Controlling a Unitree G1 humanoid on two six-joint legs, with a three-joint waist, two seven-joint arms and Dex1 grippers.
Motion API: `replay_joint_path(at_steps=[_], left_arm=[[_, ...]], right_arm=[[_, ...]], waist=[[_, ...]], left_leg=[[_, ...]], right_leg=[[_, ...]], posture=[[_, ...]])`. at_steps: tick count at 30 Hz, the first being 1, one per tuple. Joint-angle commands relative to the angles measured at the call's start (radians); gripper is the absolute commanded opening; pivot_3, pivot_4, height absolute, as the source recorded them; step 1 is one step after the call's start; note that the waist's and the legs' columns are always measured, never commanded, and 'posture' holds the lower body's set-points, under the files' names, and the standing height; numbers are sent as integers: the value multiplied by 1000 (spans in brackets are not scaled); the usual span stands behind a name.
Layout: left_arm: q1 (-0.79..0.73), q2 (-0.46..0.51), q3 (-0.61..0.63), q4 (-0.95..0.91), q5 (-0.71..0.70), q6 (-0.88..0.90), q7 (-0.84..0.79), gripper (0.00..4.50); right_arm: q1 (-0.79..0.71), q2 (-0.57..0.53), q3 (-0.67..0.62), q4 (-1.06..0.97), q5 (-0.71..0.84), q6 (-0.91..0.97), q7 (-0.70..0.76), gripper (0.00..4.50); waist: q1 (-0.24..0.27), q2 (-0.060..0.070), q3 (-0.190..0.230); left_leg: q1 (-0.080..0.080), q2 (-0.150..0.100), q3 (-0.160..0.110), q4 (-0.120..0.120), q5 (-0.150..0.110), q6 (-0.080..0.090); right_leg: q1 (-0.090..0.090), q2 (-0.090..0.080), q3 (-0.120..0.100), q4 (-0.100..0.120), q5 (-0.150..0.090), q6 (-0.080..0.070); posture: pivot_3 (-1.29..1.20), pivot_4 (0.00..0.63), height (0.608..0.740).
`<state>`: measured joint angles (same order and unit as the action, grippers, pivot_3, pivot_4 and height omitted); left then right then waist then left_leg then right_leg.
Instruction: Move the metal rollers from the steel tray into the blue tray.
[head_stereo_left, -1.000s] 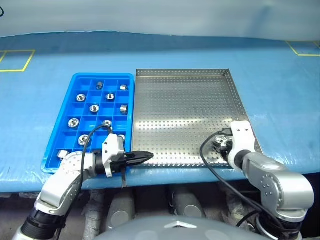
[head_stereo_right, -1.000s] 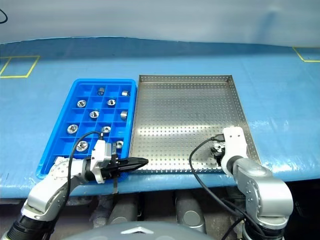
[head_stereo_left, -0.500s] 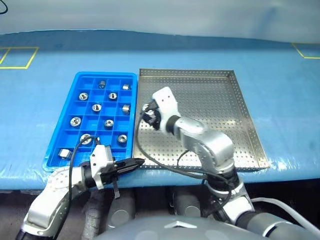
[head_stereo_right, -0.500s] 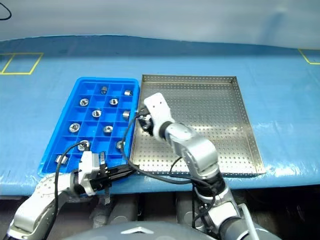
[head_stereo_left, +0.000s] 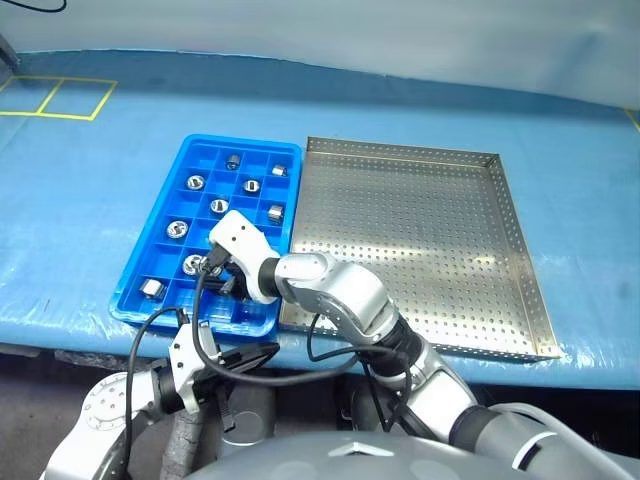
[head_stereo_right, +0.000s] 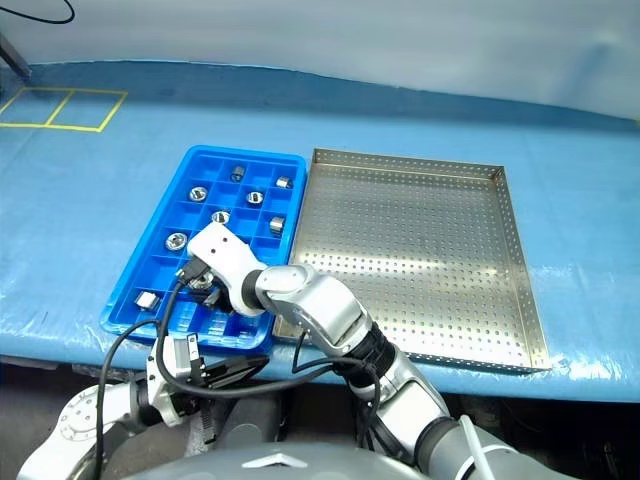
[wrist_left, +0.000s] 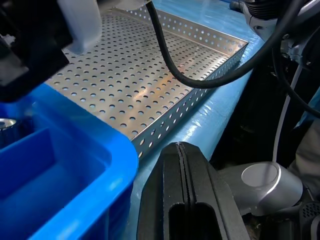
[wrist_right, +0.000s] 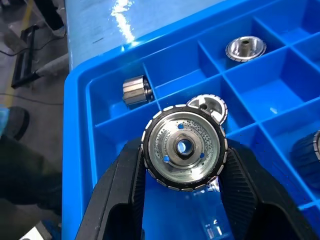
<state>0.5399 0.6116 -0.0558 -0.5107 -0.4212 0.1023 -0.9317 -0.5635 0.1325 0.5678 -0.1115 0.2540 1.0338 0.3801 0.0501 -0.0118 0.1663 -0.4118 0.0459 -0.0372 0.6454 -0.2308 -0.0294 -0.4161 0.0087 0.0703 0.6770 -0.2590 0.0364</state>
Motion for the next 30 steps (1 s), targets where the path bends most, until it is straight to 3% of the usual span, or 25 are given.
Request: replay_joint_path(at_steps=[1,14,15,21,30], left_arm=[[-5,-8,-18,-13,9,-18,3,0],[-43,0,-34,-32,-7,12,10,0],[-42,0,-32,-32,-7,10,9,0],[-38,6,-24,-29,-13,6,1,0],[-84,-9,-14,2,-35,-25,-25,0]], right_arm=[[-8,-1,24,-19,17,-2,39,1713],[-44,-135,156,-21,-8,43,140,1713],[-47,-143,169,-20,-10,39,148,2450],[-36,-127,163,-8,-26,32,131,4305],[44,-69,-203,-129,-80,-205,-83,4444]], waist=[[4,0,0],[11,1,0],[11,1,0],[10,0,-1],[9,1,-1]], left_leg=[[0,0,0,0,0,0],[1,0,0,-1,0,0],[1,0,0,-1,0,0],[1,0,1,-1,0,0],[0,0,0,1,0,0]], right_leg=[[0,0,0,0,0,0],[0,0,0,0,0,0],[0,0,0,0,0,0],[1,0,0,0,0,0],[0,0,0,0,0,0]], posture=[[314,150,740],[297,150,740],[300,150,740],[294,150,740],[206,150,740]])
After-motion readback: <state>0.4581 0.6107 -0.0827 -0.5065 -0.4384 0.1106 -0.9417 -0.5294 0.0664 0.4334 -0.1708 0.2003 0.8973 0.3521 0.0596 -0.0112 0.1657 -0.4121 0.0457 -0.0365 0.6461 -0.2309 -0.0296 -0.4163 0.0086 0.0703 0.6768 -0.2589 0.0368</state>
